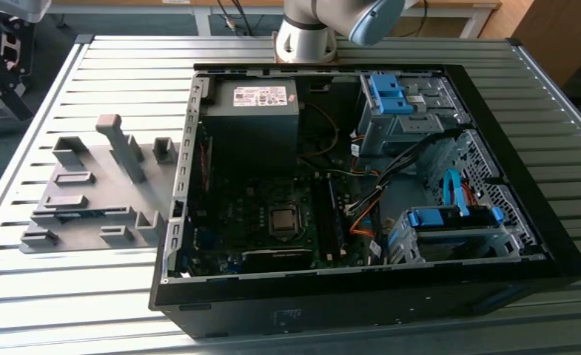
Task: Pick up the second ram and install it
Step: 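Pick up the second ram and move it above second insertion slot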
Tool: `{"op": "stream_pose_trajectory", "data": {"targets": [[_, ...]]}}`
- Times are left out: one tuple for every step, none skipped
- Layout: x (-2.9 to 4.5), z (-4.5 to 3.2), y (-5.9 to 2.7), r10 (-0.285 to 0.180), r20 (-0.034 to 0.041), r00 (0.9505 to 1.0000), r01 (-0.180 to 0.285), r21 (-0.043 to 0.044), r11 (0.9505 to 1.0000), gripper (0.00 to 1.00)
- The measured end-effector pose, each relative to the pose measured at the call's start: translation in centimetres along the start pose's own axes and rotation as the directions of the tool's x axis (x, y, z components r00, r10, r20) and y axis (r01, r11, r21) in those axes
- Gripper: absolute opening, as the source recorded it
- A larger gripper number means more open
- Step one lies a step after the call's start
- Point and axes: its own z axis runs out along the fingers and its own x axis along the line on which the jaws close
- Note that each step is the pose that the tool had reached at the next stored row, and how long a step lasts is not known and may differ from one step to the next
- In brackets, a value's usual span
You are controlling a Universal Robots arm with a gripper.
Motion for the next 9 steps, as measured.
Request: {"op": "stream_pose_trajectory", "data": {"targets": [[0.0, 0.0, 0.0, -0.003, -0.0002, 1.0, 0.003, -0.0001, 1.0, 0.11], [0.0, -0.01, 0.0, -0.006, -0.0004, 1.0, 0.006, -0.0001, 1.0, 0.11], [0.0, 0.0, 0.01, -0.009, -0.0005, 1.0, 0.009, -0.0002, 1.0, 0.11], [0.0, -0.01, 0.01, -0.013, -0.0007, 0.9999, 0.013, -0.0002, 0.9999, 0.11], [0.0, 0.0, 0.01, -0.017, -0.0008, 0.9999, 0.017, -0.0002, 0.9999, 0.11], [0.0, 0.0, 0.01, -0.02, -0.0009, 0.9998, 0.02, -0.0002, 0.9998, 0.11], [0.0, 0.0, 0.01, -0.024, -0.0011, 0.9997, 0.024, -0.0003, 0.9997, 0.11], [0.0, 0.0, 0.01, -0.028, -0.0011, 0.9996, 0.028, -0.0003, 0.9996, 0.11], [0.01, 0.0, 0.01, -0.031, -0.0014, 0.9995, 0.031, -0.0003, 0.9995, 0.11]]}}
